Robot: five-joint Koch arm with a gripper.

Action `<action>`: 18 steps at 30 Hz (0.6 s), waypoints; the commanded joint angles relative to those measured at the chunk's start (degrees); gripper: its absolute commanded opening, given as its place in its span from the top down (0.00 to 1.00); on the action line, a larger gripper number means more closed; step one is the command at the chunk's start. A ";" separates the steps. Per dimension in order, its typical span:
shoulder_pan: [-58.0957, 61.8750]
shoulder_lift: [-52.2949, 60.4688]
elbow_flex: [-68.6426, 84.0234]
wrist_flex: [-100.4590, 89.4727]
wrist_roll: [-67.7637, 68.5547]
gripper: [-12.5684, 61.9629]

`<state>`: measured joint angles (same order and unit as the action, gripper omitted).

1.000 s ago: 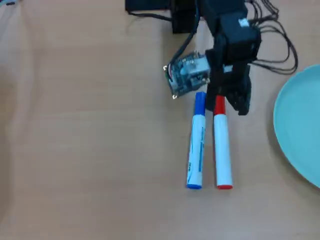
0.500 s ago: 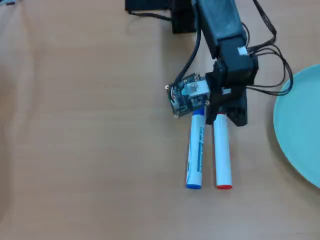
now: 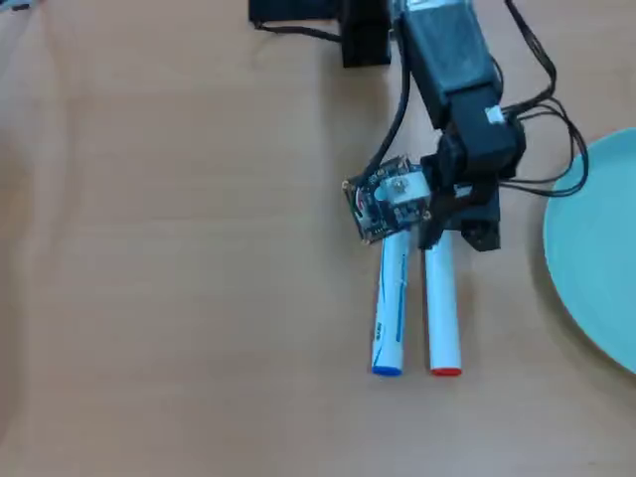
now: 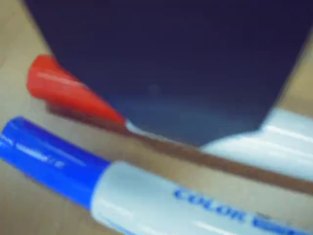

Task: Pick up the red pen.

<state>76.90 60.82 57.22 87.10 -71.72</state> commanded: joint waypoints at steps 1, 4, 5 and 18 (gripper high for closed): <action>-0.70 0.79 -4.66 -0.79 -0.88 0.49; -0.70 0.79 -4.75 -0.79 -0.88 0.49; -0.70 0.70 -4.75 -0.88 -0.88 0.49; -0.18 -5.19 -5.01 -4.39 -0.97 0.49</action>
<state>76.64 55.11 57.22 84.38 -71.81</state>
